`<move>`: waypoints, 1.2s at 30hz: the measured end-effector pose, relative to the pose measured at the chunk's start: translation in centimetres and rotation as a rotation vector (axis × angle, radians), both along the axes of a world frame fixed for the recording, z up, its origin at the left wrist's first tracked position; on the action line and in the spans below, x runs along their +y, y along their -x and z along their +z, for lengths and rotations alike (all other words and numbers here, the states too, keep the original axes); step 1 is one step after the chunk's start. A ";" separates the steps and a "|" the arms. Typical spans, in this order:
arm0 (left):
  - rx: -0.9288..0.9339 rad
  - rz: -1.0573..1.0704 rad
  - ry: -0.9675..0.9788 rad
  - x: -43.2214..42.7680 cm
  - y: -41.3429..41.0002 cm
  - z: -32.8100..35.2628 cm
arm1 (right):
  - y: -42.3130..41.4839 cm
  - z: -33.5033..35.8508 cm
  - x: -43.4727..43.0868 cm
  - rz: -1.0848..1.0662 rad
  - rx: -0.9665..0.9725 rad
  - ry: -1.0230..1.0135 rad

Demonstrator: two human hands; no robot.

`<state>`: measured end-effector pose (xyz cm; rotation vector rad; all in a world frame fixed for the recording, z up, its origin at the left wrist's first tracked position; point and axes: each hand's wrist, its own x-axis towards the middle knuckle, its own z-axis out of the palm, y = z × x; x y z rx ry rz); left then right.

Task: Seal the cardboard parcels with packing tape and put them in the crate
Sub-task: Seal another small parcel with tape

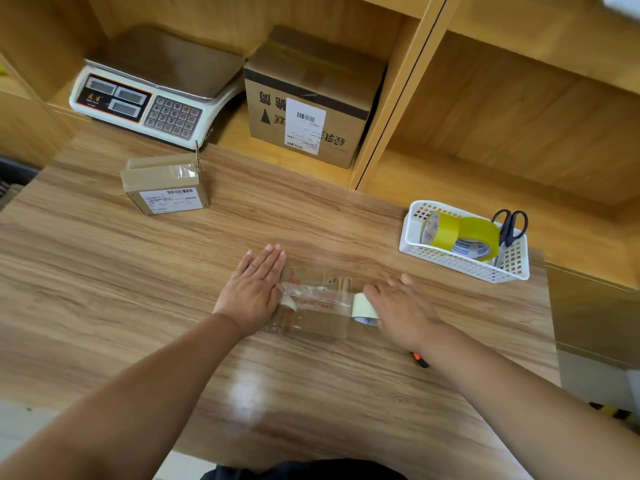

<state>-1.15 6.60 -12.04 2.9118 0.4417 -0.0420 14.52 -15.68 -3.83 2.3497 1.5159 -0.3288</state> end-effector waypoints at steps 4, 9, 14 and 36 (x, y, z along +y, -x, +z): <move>-0.001 -0.006 -0.004 0.0 0.0 0.0 | 0.0 -1.1 0.2 0.012 -0.049 -0.002; 0.022 -0.001 -0.047 -0.1 -0.2 -0.2 | 0.4 -2.5 0.4 0.054 -0.133 -0.011; 0.057 0.014 -0.083 -0.9 -0.4 0.2 | 0.5 -2.8 0.8 0.026 -0.113 -0.010; 0.372 -0.362 -0.105 -9.5 -6.4 3.7 | 0.4 -4.2 -0.2 -0.038 -0.135 -0.096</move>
